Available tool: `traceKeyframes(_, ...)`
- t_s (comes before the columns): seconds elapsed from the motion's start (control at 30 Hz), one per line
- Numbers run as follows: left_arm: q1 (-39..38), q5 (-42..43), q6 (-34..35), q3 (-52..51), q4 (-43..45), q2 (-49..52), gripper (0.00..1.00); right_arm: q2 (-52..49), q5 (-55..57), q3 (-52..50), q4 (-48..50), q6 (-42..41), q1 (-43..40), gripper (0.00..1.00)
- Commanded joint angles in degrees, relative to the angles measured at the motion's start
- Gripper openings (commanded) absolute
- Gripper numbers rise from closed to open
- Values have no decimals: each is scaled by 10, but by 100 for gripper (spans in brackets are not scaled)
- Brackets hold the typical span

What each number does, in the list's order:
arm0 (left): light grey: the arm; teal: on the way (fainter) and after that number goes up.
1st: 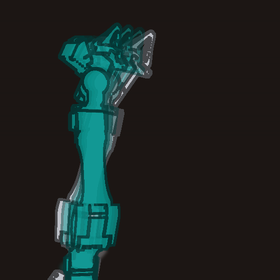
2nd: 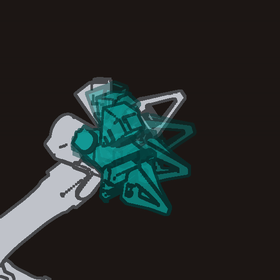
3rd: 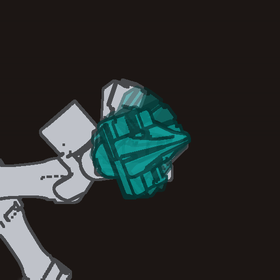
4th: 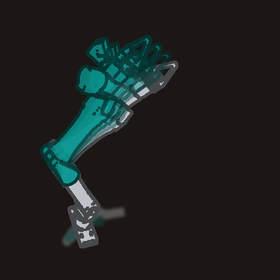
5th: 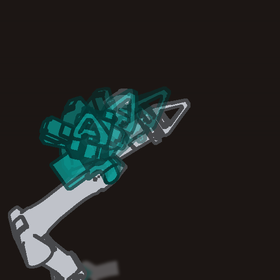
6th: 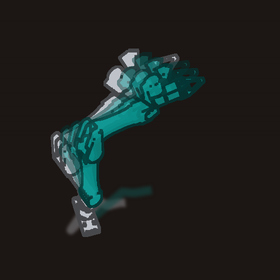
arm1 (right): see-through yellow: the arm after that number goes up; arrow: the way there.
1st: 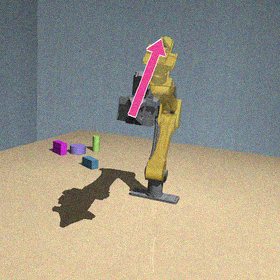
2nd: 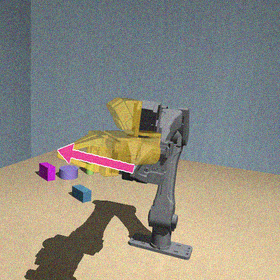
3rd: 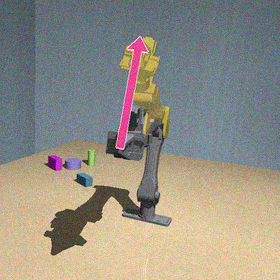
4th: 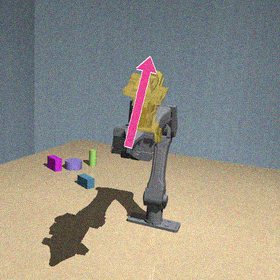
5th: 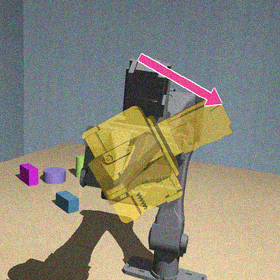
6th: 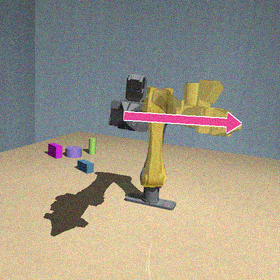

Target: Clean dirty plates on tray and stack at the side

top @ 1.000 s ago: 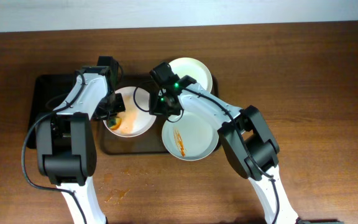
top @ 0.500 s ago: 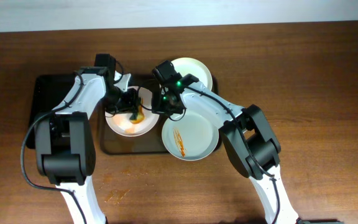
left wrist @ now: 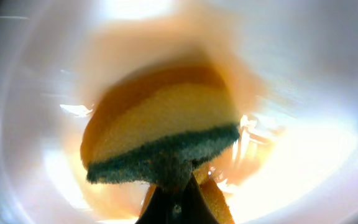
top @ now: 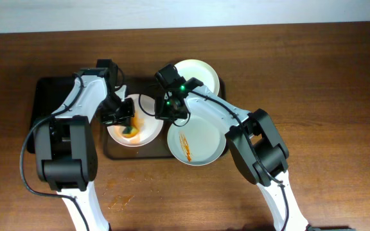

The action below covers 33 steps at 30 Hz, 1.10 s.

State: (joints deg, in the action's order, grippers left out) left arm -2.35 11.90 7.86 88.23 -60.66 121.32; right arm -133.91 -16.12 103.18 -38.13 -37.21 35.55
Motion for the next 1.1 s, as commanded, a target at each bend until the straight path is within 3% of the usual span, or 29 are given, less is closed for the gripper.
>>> traceKeyframes(0.0, -5, 115, -56, -8, 32, 8, 1, -10, 13, -1, -3, -6, -4, 4)
traceKeyframes(0.1, 2, 92, -7, -8, 110, 8, 1, -10, 14, -1, -3, -6, -4, 4)
traceKeyframes(0.2, 5, -98, 139, -8, 152, 8, 1, -10, 14, -1, -3, -6, -4, 4)
traceKeyframes(0.33, 4, -198, 151, -8, 104, 8, 1, -10, 14, -1, -3, -6, -4, 4)
traceKeyframes(0.47, 4, -222, 148, -8, -5, 8, 1, -10, 14, -1, -3, -6, -4, 4)
traceKeyframes(0.53, 4, -174, 90, -8, -30, 8, 1, -10, 14, -1, -3, -6, -4, 4)
traceKeyframes(0.6, 4, -12, -32, -8, -28, 8, 1, -10, 14, -1, -3, -6, -4, 4)
traceKeyframes(0.67, 4, 58, -67, -8, -17, 8, 1, -10, 14, -1, -5, -6, -4, 4)
traceKeyframes(0.83, 8, 96, -67, 4, 2, 8, 1, -10, 13, -1, -7, -6, -4, 4)
traceKeyframes(0.97, 49, 172, -95, 91, -32, 8, 1, -10, 13, -1, -7, -6, -4, 4)
traceKeyframes(1.07, 78, 181, -95, 146, -59, 8, 1, -10, 13, -1, -7, -6, -4, 4)
